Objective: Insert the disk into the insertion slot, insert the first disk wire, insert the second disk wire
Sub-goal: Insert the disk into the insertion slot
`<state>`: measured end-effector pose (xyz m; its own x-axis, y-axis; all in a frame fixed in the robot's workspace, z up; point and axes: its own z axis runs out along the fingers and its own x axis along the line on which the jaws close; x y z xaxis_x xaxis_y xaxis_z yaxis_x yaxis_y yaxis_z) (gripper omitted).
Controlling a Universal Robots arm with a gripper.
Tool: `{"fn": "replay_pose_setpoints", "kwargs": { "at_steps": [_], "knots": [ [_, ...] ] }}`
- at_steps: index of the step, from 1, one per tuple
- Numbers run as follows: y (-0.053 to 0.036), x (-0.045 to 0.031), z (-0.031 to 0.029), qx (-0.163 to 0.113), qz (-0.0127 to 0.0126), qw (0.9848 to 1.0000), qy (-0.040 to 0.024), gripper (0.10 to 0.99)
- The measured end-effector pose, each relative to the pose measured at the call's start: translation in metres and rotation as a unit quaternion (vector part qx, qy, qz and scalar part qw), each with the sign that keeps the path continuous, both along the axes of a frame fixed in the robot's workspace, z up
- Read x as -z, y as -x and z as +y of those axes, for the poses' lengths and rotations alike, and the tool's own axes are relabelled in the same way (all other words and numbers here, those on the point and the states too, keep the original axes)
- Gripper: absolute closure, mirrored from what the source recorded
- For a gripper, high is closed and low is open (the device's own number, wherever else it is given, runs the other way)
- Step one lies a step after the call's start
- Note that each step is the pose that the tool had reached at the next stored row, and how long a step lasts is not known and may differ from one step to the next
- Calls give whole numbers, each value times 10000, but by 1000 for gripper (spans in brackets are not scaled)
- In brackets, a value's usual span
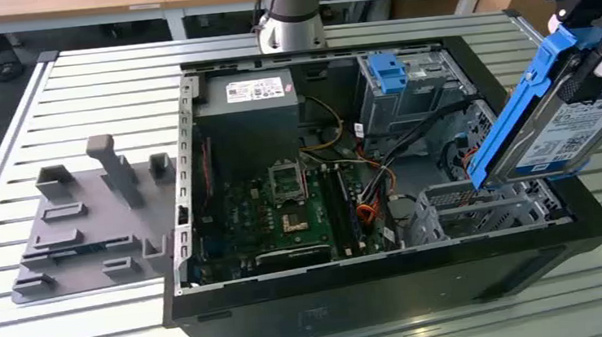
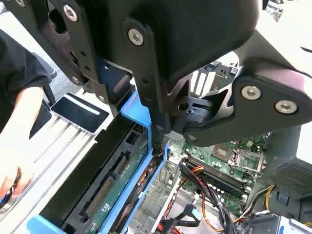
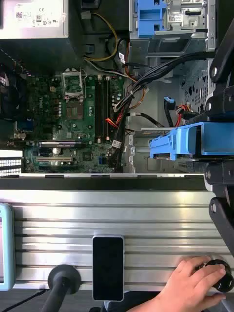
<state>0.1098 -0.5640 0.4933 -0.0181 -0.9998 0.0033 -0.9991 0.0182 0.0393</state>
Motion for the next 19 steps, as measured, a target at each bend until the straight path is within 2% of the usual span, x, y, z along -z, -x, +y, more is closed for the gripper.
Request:
{"fn": "replay_pose_setpoints", "kwargs": {
  "at_steps": [13, 19],
  "knots": [
    [28, 3, 0, 5, -1, 10000, 0, 722],
    [64, 14, 4, 13, -24, 10000, 1, 722]
  ]
}}
